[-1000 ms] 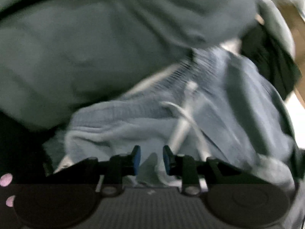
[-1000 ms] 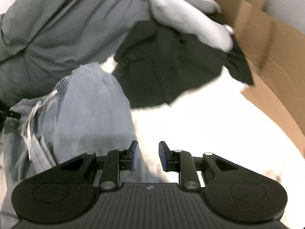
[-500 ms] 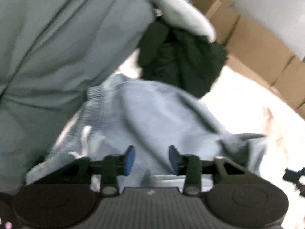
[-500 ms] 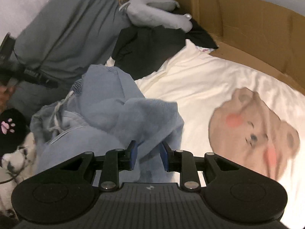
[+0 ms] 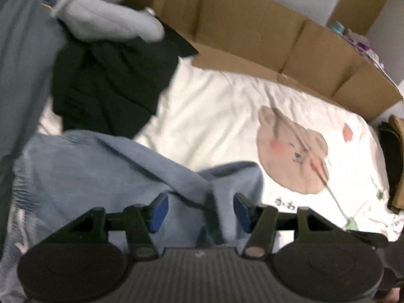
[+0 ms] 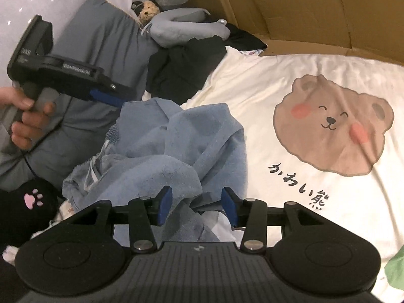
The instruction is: Fold clothes
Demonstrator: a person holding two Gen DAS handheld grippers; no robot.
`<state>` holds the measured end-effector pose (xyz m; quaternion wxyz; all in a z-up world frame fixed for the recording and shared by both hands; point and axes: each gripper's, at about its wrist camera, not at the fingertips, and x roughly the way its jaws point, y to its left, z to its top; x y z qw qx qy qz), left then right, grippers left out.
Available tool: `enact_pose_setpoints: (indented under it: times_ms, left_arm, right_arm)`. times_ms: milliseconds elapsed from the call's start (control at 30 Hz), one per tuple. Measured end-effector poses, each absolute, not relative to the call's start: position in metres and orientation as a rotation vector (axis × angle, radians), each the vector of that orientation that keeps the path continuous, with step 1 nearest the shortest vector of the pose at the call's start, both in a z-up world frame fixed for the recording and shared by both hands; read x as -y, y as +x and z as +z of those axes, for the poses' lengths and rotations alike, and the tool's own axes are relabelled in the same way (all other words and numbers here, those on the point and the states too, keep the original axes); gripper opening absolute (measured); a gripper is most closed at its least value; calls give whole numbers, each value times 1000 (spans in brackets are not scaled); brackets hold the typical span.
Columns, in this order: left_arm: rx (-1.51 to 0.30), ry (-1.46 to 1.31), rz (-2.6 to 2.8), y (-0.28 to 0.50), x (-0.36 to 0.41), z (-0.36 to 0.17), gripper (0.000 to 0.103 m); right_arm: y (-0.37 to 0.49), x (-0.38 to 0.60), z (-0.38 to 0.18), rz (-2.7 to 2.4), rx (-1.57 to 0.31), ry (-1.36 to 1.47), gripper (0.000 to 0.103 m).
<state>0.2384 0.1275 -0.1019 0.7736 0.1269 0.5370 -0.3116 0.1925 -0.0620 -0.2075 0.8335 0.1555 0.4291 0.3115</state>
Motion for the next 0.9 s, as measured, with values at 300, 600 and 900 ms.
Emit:
enact_pose_setpoints:
  times_ms: [300, 600, 900]
  left_arm:
    - [-1232, 311, -687, 222, -125, -143, 65]
    - [-1246, 322, -781, 204, -119, -154, 64]
    - [-1247, 264, -727, 207, -136, -146, 64]
  right_arm:
    - [188, 32, -234, 677, -966, 386, 61]
    - [189, 7, -248, 646, -1009, 358, 61]
    - [175, 20, -224, 726, -979, 302, 3]
